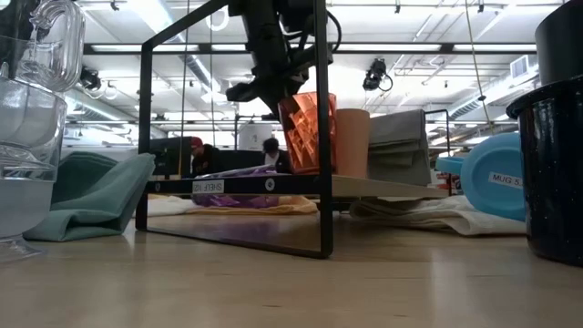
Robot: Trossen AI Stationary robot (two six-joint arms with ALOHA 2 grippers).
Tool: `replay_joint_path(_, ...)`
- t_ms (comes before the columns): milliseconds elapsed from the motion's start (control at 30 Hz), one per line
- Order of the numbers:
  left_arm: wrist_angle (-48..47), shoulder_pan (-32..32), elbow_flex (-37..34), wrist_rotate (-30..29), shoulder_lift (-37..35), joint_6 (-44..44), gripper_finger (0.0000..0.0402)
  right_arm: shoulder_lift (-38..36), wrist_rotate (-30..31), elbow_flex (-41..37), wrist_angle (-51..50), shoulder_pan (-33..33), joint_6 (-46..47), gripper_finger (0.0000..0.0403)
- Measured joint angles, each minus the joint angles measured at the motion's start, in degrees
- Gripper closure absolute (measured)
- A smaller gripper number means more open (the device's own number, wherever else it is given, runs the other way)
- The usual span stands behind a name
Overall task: Stack small to large cups/mugs on shelf
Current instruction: Put the orange glass on the shelf
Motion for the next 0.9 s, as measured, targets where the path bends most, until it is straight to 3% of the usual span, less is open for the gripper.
replay_joint_path(900, 4.2, 0.17, 0.24, 3.56, 3.48, 2.01, 0.0389, -0.09, 0.01, 0.0, -0.55, -0.02, 0.29, 0.0362)
